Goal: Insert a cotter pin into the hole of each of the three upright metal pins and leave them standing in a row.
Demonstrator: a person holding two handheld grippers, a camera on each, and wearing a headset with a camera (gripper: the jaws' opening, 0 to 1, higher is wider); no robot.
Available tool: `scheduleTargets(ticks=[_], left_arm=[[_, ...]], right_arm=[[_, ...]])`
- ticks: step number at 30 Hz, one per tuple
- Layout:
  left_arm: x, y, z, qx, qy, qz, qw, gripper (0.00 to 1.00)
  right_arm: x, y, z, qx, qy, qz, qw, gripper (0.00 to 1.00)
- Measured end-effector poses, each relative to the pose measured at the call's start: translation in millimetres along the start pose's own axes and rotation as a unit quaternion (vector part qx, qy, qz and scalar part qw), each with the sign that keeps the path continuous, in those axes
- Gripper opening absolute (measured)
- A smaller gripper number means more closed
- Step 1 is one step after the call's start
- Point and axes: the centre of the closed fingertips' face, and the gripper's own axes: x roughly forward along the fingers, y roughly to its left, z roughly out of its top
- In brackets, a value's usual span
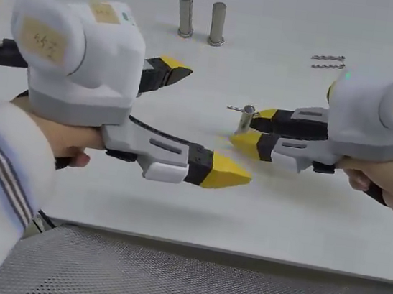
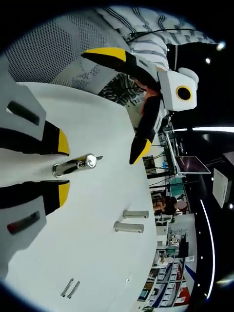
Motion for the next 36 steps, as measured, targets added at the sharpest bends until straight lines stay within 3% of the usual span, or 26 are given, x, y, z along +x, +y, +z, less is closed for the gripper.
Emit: scheduleTargets(ticks=[7, 13, 18, 24, 31, 36], left_arm=[[-0.8, 1.3, -2.7, -0.001, 0.002, 0.005, 1.0, 0.99], [-3.9, 4.5, -1.7, 0.001, -0.003, 0.009, 1.0, 0.99], [-7.9, 8.1, -1.6, 0.003, -0.006, 0.014, 0.9999, 0.99], [-16.4, 16.2, -3.0, 0.002, -0.009, 0.023, 0.9997, 0.99], [-27.4, 27.5, -5.2, -0.011, -0.019, 0.036, 0.9991, 0.99], [-33.0, 33.5, -11.4, -0.015, -0.014, 0.044, 0.9988, 0.99]], right_arm=[[3.7, -1.6, 2.5, -0.02, 0.007, -0.012, 0.9997, 0.06], [6.2, 0.9, 5.0, -0.068, 0.019, -0.012, 0.9974, 0.04], [11.4, 0.5, 20.1, -0.074, 0.001, -0.014, 0.9971, 0.04], [27.7, -9.1, 45.7, -0.081, -0.016, -0.011, 0.9965, 0.04], [52.8, -23.4, 60.9, -0.093, -0.018, -0.002, 0.9955, 0.04], [67.0, -34.1, 66.1, -0.103, -0.014, 0.003, 0.9946, 0.04]])
